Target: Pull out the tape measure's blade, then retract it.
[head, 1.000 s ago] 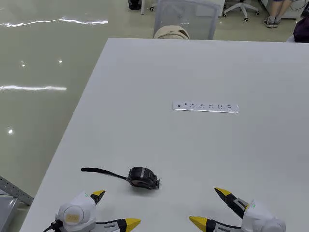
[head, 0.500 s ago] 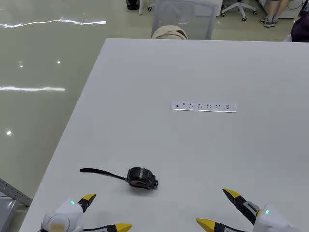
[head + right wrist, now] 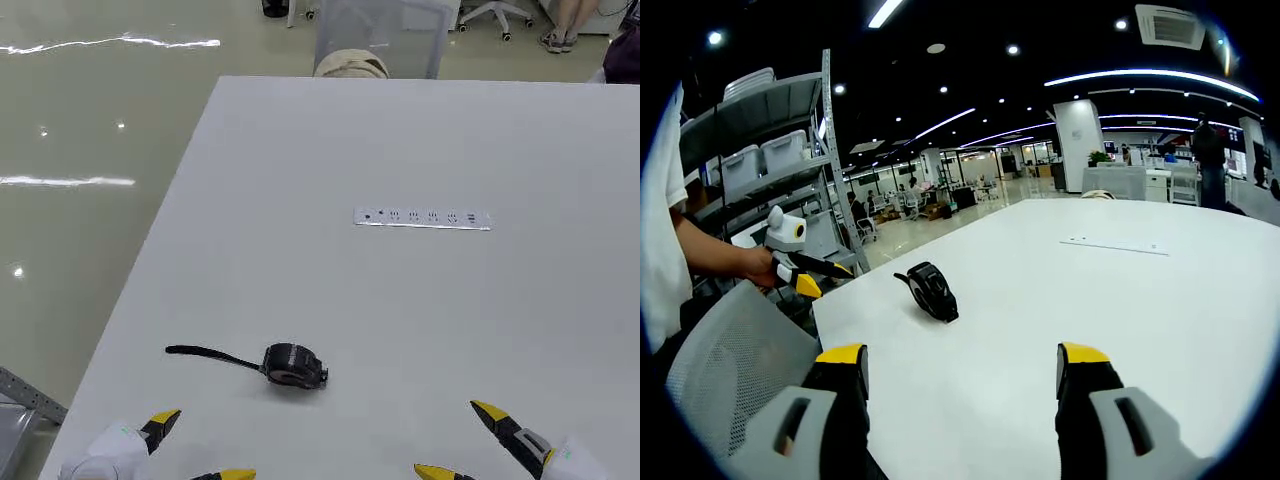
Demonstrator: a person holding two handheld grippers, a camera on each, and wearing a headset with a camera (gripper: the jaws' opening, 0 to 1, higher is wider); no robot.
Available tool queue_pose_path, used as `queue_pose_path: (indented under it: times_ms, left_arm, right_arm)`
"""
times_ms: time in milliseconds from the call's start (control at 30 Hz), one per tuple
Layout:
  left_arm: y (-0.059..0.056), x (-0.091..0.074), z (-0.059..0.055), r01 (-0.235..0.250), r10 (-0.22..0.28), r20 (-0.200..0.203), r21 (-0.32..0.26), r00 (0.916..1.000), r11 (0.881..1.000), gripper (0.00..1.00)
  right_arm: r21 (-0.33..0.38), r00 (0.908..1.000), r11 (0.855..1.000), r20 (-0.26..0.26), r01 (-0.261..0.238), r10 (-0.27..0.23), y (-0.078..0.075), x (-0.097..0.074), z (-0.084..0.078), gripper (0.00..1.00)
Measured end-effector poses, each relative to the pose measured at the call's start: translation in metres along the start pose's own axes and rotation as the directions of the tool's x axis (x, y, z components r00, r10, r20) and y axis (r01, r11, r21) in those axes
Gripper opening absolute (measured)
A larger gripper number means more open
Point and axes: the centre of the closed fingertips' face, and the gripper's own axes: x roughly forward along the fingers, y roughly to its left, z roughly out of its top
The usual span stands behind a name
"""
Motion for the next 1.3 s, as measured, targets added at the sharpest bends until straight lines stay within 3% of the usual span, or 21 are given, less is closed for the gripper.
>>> queue_pose_path:
  times_ms: [333,667,800,1300]
  left_arm:
    - [-0.005,-0.006,-0.014,0.000,0.000,-0.016,-0.014,0.9999,1.000,0.92]
    - [-0.008,-0.011,-0.024,-0.003,0.003,-0.003,-0.067,1.0000,0.998,0.92]
    - [-0.008,-0.013,-0.021,-0.010,0.011,0.010,-0.086,0.9999,0.996,0.92]
    - [-0.005,-0.013,-0.020,-0.013,0.014,0.010,-0.072,0.9999,0.997,0.92]
  right_arm:
    - [0.005,1.0000,1.000,-0.004,0.004,-0.004,0.004,-0.011,-0.005,0.78]
    - [0.014,0.9999,1.000,-0.005,0.013,-0.013,0.004,-0.019,-0.011,0.77]
    - [0.019,0.9999,1.000,-0.007,0.013,-0.013,0.004,-0.021,-0.013,0.77]
    - [0.021,0.9998,1.000,-0.009,0.016,-0.016,0.007,-0.024,-0.015,0.77]
